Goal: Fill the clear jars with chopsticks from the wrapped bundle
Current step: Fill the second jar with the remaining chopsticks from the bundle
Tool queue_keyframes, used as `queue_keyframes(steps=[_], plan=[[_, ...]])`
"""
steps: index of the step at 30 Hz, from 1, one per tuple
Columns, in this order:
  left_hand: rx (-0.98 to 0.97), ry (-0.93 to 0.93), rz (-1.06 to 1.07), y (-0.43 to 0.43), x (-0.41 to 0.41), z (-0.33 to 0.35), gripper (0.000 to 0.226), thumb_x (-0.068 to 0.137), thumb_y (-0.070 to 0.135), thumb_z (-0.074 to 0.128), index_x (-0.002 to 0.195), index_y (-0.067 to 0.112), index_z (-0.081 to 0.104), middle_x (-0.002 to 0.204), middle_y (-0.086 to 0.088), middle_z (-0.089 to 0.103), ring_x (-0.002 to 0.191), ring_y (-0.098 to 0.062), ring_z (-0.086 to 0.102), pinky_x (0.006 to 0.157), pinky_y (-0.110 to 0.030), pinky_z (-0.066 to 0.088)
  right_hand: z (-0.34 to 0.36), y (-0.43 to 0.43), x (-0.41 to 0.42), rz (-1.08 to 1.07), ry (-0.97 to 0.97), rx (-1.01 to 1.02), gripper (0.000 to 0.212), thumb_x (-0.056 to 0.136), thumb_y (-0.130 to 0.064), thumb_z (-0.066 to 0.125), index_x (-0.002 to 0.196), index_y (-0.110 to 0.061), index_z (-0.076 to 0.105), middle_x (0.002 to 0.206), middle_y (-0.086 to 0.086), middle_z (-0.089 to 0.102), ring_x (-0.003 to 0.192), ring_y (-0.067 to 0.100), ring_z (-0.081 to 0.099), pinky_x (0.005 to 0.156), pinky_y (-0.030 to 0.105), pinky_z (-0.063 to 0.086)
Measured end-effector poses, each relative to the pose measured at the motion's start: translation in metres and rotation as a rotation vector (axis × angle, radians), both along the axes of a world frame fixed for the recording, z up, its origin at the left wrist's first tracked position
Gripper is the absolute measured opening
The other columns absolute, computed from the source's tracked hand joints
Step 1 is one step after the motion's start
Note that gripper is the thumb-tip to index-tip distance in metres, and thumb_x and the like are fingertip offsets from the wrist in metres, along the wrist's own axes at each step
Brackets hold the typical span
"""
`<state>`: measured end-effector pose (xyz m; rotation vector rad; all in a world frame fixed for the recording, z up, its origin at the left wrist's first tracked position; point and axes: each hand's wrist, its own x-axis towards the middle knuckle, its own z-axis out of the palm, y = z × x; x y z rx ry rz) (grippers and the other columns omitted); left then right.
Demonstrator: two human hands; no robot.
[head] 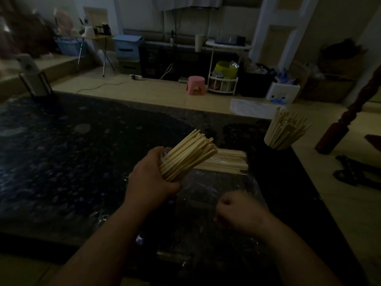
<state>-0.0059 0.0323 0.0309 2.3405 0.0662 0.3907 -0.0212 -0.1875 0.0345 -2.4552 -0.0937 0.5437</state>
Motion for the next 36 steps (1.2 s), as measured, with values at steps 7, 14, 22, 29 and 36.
queue_keyframes(steps=[7,14,22,29,36], plan=[[-0.068,-0.001,-0.018,0.004,0.006,0.001,0.088,0.054,0.037,0.088,0.13,0.034,0.044,0.106,0.015,0.052,0.096,-0.009,0.055,0.083,-0.033,0.048,-0.039,0.012,-0.003,0.105,-0.094,-0.056,0.053,0.09,-0.012,0.049,0.141,-0.025,0.043,0.147,-0.003,0.041,0.132,0.016,0.04,0.108,0.022,0.03],[-0.046,-0.019,0.064,0.009,0.012,-0.004,0.091,0.053,0.039,0.087,0.13,0.037,0.038,0.107,0.014,0.051,0.102,-0.016,0.056,0.091,-0.049,0.049,-0.087,0.029,0.028,-0.052,-0.128,0.0,0.071,0.095,-0.014,0.046,0.155,-0.02,0.009,0.162,0.004,0.006,0.148,0.018,0.009,0.119,0.026,0.009],[-0.084,-0.028,0.123,0.007,0.023,-0.007,0.09,0.053,0.04,0.086,0.129,0.037,0.038,0.105,0.015,0.049,0.101,-0.015,0.055,0.091,-0.051,0.049,-0.084,0.03,0.096,-0.099,-0.281,-0.276,0.057,0.096,-0.03,0.044,0.149,-0.019,0.027,0.155,0.008,0.027,0.141,0.026,0.029,0.117,0.036,0.021],[-0.091,-0.019,0.132,0.008,0.027,-0.008,0.088,0.054,0.04,0.085,0.128,0.036,0.039,0.1,0.016,0.046,0.099,-0.015,0.054,0.091,-0.051,0.048,-0.075,0.03,0.129,0.031,-0.261,-0.51,0.056,0.093,-0.03,0.051,0.146,-0.018,0.034,0.147,0.01,0.037,0.132,0.031,0.038,0.109,0.038,0.03],[-0.104,0.005,0.118,0.007,0.03,-0.009,0.09,0.053,0.043,0.083,0.129,0.038,0.036,0.103,0.015,0.048,0.102,-0.017,0.056,0.09,-0.048,0.049,-0.075,0.031,0.14,0.074,-0.3,-0.597,0.039,0.09,-0.028,0.048,0.128,-0.021,0.053,0.135,0.008,0.048,0.124,0.03,0.045,0.105,0.039,0.038]])
